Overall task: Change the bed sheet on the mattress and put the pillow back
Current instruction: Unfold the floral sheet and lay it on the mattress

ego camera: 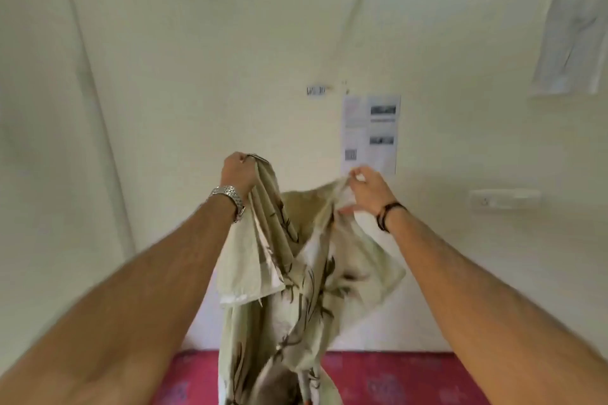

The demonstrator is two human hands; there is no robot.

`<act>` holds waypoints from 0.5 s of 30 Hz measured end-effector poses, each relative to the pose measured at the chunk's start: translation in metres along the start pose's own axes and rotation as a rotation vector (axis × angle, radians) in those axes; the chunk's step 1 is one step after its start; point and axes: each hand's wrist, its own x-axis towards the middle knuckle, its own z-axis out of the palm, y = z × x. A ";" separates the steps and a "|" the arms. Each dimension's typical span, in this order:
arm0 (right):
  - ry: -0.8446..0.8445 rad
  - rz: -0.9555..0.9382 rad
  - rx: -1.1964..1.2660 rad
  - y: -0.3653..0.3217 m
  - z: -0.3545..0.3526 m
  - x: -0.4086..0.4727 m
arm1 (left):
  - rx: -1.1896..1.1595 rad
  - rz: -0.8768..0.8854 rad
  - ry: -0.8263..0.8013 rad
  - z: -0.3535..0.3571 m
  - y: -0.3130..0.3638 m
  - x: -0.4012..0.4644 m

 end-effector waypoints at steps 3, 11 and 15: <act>0.289 -0.253 0.103 -0.124 -0.023 0.029 | -0.275 -0.022 0.383 -0.042 0.066 0.034; 0.240 -0.351 -0.040 -0.176 -0.017 0.024 | -0.025 0.193 0.131 -0.086 0.114 0.040; 0.405 -0.505 0.108 -0.215 -0.033 0.026 | -0.165 0.269 0.290 -0.098 0.161 0.044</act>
